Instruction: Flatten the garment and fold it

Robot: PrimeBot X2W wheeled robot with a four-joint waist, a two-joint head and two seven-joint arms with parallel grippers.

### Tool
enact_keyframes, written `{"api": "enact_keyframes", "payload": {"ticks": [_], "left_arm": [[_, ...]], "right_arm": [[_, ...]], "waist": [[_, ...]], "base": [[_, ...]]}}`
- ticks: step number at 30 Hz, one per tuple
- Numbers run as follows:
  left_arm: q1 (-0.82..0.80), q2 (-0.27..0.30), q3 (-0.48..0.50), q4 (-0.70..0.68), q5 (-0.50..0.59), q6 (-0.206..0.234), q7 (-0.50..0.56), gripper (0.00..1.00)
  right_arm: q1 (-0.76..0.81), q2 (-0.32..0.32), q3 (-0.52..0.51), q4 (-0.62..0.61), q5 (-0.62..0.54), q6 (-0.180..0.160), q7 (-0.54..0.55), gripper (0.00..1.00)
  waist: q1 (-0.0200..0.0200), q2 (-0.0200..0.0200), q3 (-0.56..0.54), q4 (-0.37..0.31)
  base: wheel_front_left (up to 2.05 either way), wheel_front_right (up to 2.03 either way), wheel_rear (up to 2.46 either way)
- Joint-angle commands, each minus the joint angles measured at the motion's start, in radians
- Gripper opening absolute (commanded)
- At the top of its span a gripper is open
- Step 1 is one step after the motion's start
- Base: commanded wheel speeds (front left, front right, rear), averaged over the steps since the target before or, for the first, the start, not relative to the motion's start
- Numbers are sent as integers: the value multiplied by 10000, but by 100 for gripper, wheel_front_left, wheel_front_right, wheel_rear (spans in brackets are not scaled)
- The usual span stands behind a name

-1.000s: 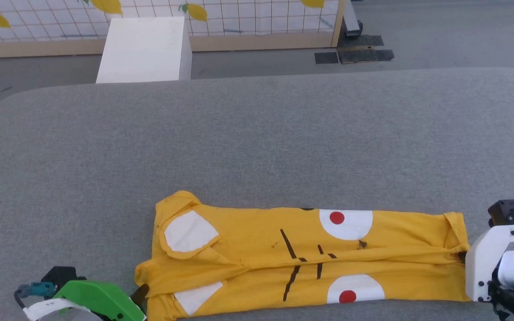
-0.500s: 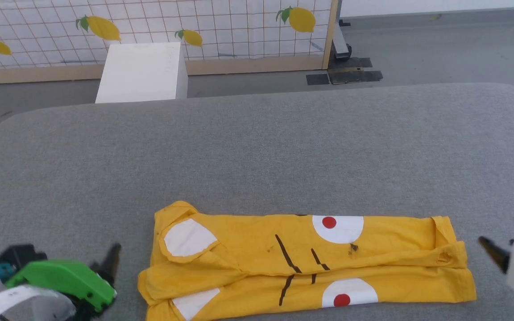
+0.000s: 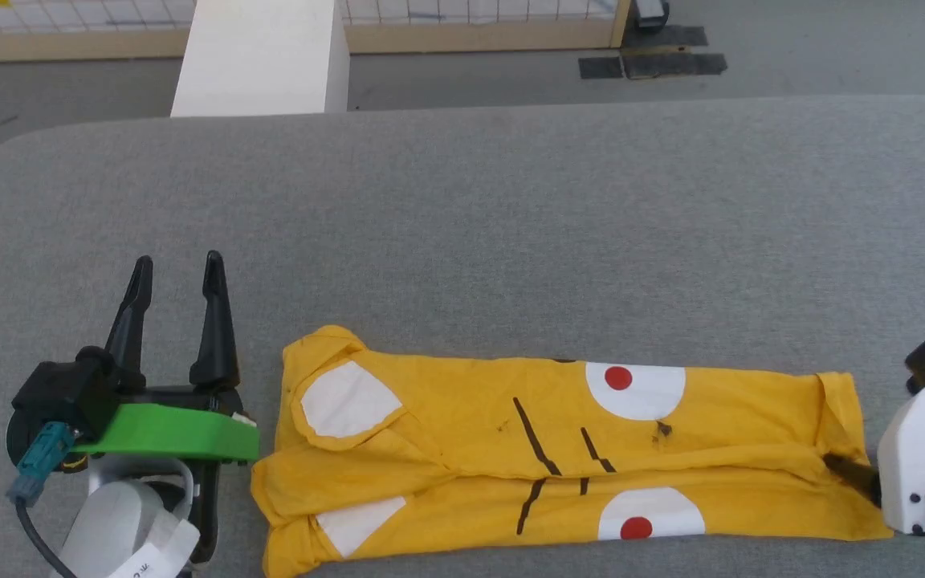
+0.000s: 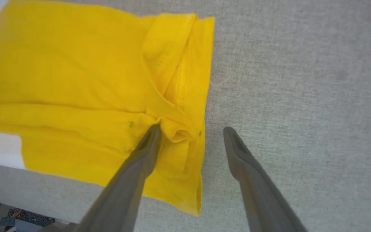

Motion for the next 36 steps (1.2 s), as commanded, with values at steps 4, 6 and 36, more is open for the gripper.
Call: {"api": "enact_keyframes", "payload": {"ticks": [4, 6, 36], "left_arm": [[-52, -536, 418, -158, 548, 18, -86, 100], [99, -769, 593, -191, 681, -39, -87, 100], [556, -2087, 1739, 170, 1664, -1198, -91, 100]], "right_arm": [[-218, 48, 534, 372, 236, -15, -116, 100], [-261, 157, 818, 465, 353, -15, -249, 100], [-1712, -750, -300, 3074, -1159, -15, -852, 0]], "waist": [[0, 0, 273, 188], [0, 0, 293, 177], [0, 0, 119, 88]], "base": [[0, 0, 0], [0, 0, 0], [0, 0, 0]]}}
